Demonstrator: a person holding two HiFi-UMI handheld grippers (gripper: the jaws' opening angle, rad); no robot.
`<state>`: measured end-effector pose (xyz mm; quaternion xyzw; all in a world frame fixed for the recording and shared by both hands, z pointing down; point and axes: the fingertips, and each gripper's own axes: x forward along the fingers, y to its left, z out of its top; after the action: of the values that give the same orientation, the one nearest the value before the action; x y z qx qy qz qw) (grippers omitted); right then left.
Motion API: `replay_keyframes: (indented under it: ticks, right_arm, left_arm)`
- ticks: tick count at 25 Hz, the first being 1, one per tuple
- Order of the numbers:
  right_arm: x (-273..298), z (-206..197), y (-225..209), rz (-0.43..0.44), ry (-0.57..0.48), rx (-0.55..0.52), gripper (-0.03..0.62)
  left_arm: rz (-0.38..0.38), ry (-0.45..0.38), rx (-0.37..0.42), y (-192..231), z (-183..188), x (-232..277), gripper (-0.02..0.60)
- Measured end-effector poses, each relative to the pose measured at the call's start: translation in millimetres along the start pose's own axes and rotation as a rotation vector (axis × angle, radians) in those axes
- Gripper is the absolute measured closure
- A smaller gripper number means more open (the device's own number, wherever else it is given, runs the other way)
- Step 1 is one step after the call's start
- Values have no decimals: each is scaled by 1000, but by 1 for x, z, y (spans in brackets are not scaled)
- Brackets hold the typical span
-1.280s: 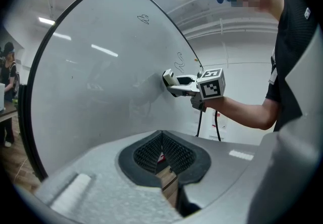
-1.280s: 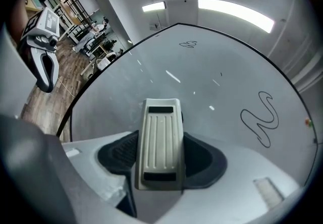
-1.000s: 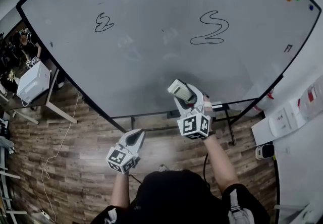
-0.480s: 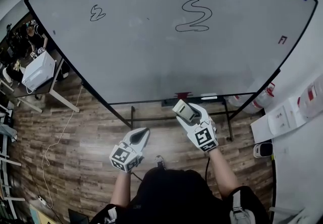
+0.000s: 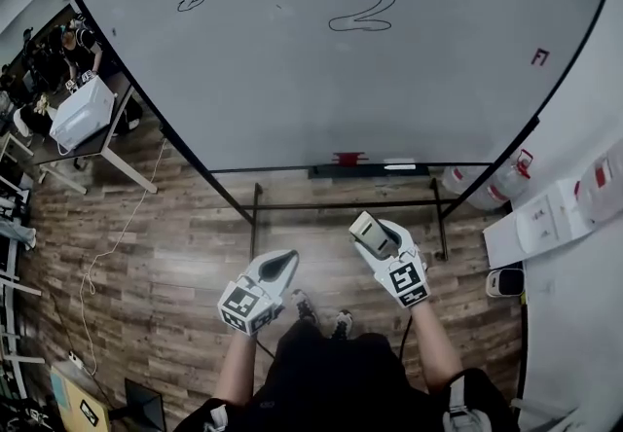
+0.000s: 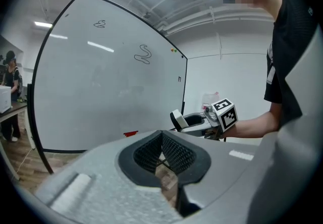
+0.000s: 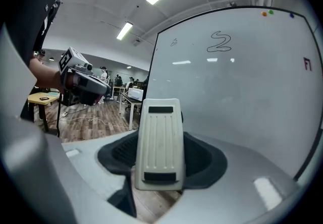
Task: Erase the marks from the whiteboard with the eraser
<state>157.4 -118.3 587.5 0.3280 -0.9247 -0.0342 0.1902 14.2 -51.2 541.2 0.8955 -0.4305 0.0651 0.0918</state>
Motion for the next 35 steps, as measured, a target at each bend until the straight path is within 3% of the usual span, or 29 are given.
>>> replay_keyframes:
  ticks: [9,22,35]
  right_arm:
    - [-31,-12,56,4,16,11,339]
    - [-66,7,165,-36,3,12,339]
    - [-78,10,202,-84,-4,8,339]
  left_arm:
    - [28,4,-22,-24,-24,-62,571]
    - [52,-25,-67,-34,-51,-183,571]
    - [14,-57,-13,-41,-49,-216,571]
